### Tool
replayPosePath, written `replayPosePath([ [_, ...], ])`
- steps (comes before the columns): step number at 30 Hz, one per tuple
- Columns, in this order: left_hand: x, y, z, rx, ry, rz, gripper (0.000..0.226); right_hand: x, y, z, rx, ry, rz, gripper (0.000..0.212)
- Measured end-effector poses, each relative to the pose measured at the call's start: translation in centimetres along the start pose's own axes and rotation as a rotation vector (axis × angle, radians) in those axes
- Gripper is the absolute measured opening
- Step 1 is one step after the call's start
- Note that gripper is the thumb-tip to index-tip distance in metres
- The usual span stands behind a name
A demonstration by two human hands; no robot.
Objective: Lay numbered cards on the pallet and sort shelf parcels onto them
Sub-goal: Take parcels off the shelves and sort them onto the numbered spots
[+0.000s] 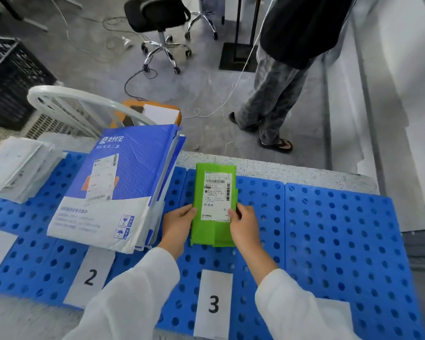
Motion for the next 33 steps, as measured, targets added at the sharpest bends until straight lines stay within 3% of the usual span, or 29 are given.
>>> replayPosePath([
  [11,0.6,0.5,-3.0,0.220,-0.218,0.176,0.033,-0.2,-0.2,-0.6,0.041,0.037,0.031,0.030],
  [17,-1.5,3.5,-4.2,0.598,-0.549,0.221,0.044,-4.0,2.0,1.6,-0.154,0.156,-0.075,0.028],
  [21,-1.8,6.8,-6.9,0.797,-0.695,0.358,0.048,-6.6,4.9,4.4,-0.274,0.310,-0.071,0.033],
  [26,-2.5,12.3,-10.6,1.077,-0.751,0.531,0.048,-10.2,10.2,7.1,-0.257,0.489,-0.072,0.039],
  [33,-5.7,19.8,-14.9,1.479,-0.815,0.610,0.060,-17.0,19.9,12.6,-0.249,0.604,-0.298,0.051],
])
Point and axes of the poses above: each hand's wrist, its own y-axis away from the middle knuckle, its own x-axis out of the palm, z = x × y, the point moved 6 cm from there along -y, towards the middle knuckle, and after that the axes turned 12 degrees about -z, right-handed, at the moved point
